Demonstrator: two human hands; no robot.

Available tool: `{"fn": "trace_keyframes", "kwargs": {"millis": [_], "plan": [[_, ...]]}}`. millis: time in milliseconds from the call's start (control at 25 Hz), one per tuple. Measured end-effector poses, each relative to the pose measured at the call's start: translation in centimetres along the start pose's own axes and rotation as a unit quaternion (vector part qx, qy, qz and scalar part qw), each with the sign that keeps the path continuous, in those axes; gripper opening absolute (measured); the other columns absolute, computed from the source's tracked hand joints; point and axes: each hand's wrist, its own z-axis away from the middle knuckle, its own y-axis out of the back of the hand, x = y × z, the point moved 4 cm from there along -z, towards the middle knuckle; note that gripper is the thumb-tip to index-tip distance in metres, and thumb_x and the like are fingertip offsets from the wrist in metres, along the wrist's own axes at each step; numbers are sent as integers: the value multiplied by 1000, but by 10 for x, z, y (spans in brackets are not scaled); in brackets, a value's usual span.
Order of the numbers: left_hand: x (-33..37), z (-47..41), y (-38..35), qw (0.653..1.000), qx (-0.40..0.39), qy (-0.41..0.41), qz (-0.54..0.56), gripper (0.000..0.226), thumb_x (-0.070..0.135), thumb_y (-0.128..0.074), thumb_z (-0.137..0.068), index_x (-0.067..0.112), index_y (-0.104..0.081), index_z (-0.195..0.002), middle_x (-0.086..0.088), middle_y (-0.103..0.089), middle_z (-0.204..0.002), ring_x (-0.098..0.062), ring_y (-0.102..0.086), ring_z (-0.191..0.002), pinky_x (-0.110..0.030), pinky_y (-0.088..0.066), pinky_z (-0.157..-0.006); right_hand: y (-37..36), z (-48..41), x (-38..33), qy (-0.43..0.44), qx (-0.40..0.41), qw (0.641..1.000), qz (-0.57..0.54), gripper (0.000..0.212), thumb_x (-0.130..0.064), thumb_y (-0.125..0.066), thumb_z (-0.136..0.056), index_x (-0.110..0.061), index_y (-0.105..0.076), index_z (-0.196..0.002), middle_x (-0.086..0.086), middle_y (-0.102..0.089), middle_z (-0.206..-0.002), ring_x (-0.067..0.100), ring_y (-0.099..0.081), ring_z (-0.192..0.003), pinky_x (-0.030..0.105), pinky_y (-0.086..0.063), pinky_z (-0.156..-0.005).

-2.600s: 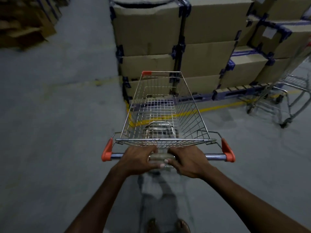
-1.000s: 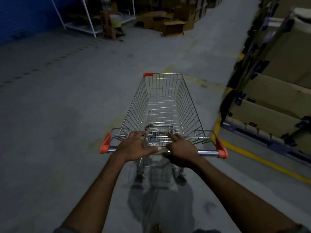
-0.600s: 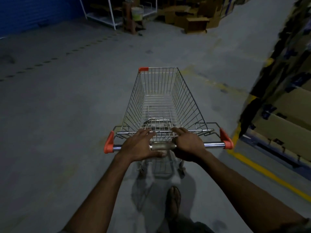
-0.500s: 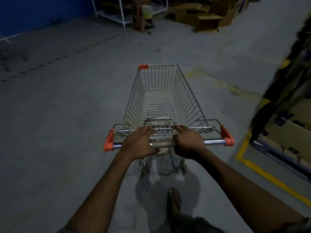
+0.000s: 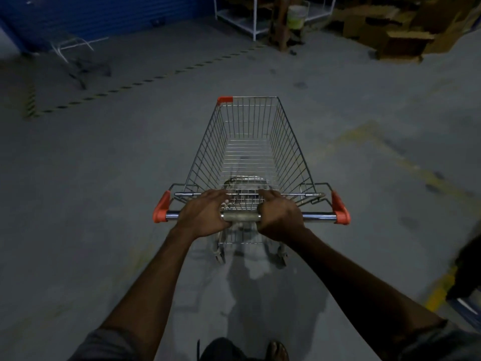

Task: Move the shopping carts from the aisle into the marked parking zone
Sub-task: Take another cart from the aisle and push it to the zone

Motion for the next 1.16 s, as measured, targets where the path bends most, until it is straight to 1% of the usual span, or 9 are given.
{"fn": "trace_keyframes", "kwargs": {"millis": [240,360,480,640,720,800,920,1040,1160], "plan": [[-69,-71,17,1000,20,22,5,75,54,-77,-72,26,-58,-139,3,-57,-146,-21,-53,-131,-37,-45,-105,-1,-107,7,41,54,998,8,18,-22,-75,-61,-8,-75,-72,23,-71,-119,36,-72,-101,42,-58,-84],[-109,-108,26,999,33,29,21,76,60,-74,-71,30,-55,-138,4,-61,-139,-21,-57,-126,-38,-50,-101,-7,-169,13,-20,-2,1000,-21,39,-41,-71,-71,-14,-76,-99,15,-64,-135,34,-66,-115,45,-57,-86],[-153,-146,37,998,20,46,34,89,68,-73,-70,33,-42,-146,1,-60,-139,-21,-57,-125,-40,-52,-99,-6,-229,8,-12,-27,1000,-4,53,-62,-55,-70,-25,-75,-103,4,-51,-151,26,-47,-138,47,-53,-96],[-207,-191,50,999,14,35,37,90,62,-73,-73,28,-41,-150,0,-51,-150,-22,-50,-134,-40,-47,-106,-12,-305,4,-52,-115,992,12,53,-63,-58,-74,-31,-71,-114,-3,-37,-161,21,-33,-147,46,-43,-109],[-233,-211,55,998,48,28,36,89,59,-75,-74,24,-43,-149,-2,-47,-152,-24,-49,-135,-42,-47,-105,-18,-342,1,-57,-115,992,14,52,-60,-61,-75,-28,-72,-115,-1,-41,-158,21,-39,-143,44,-45,-107],[-258,-228,60,997,71,28,17,80,61,-74,-73,25,-48,-140,-1,-46,-143,-25,-54,-124,-42,-52,-93,-21,-373,-5,-31,-50,998,15,45,-54,-63,-75,-24,-73,-108,4,-52,-146,25,-50,-131,42,-53,-94],[-296,-258,69,997,64,50,-1,53,63,-69,-75,31,-54,-115,2,-62,-116,-24,-65,-99,-37,-54,-76,-30,-420,-11,36,40,998,26,36,-45,-61,-79,-14,-65,-97,9,-61,-105,29,-58,-94,37,-51,-64],[-331,-290,77,996,41,70,-28,36,61,-63,-77,32,-58,-98,3,-73,-95,-25,-70,-89,-34,-52,-71,-43,-466,-7,6,36,999,13,33,-46,-60,-80,-17,-59,-96,5,-63,-78,32,-62,-68,39,-52,-58],[-367,-328,85,995,26,75,-57,42,65,-61,-75,32,-66,-100,-1,-76,-96,-28,-71,-91,-34,-53,-73,-48,-523,-11,35,44,998,27,31,-46,-56,-88,-15,-62,-86,3,-58,-63,26,-55,-54,34,-50,-56]]}}
